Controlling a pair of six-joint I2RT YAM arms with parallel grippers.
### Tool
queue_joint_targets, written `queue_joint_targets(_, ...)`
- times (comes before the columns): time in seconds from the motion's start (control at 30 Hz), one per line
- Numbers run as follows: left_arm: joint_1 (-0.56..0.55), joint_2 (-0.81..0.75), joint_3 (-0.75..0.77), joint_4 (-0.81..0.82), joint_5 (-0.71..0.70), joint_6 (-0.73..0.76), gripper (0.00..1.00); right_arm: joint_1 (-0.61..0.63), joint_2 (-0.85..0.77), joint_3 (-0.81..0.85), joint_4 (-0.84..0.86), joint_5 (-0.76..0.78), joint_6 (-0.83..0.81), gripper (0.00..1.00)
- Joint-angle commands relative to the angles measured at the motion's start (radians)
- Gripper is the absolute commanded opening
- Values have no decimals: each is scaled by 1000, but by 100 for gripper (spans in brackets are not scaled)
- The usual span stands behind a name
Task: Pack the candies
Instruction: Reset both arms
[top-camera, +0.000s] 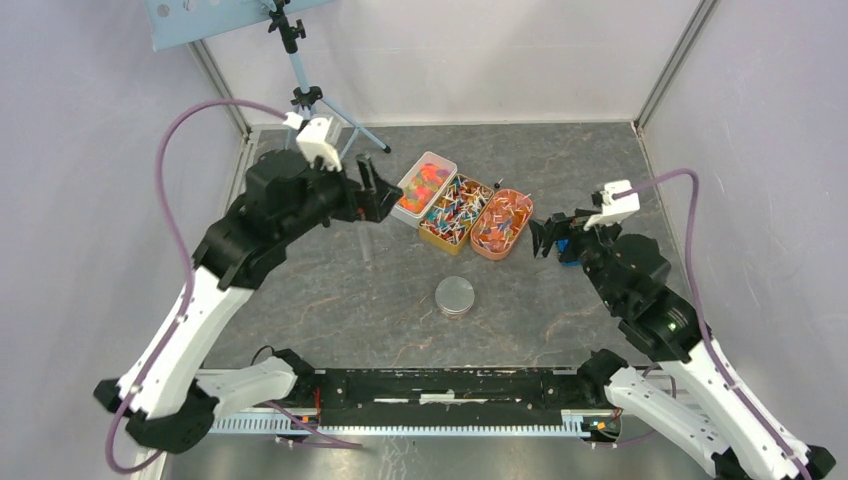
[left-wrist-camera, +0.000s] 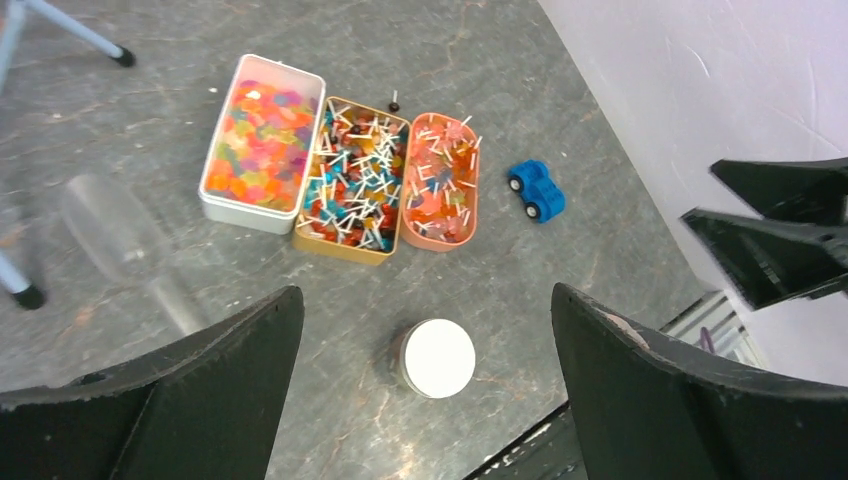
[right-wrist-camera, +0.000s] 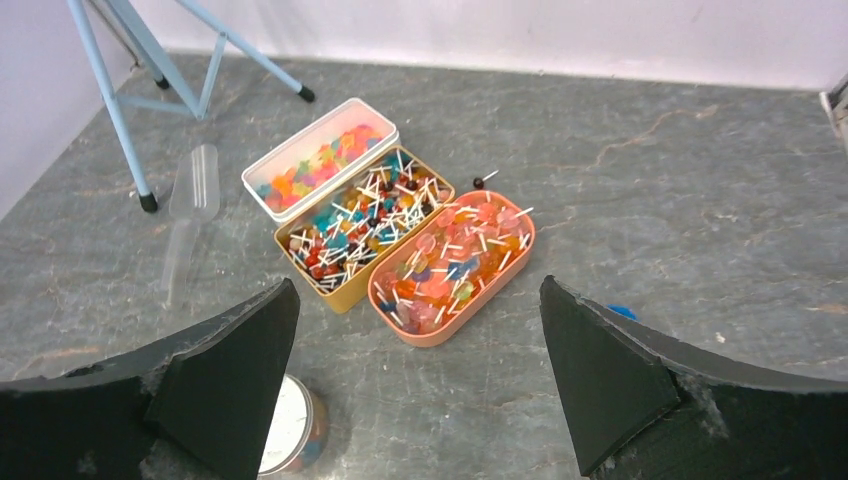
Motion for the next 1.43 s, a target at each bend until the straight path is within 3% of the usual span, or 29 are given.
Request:
queue_joint_targets(0.0, 0, -145, -109, 22, -102, 75, 100, -2, -65, 7, -29, 46, -32, 98)
queue_joint_targets(0.43, -2, -498, -459, 124, -187, 2, 100, -2, -179, -144, 17, 75, 1, 98)
queue_joint_targets(1.4, -1, -461, -474, 139, -140, -28, 100, -2, -238, -167, 27, 120, 14, 98)
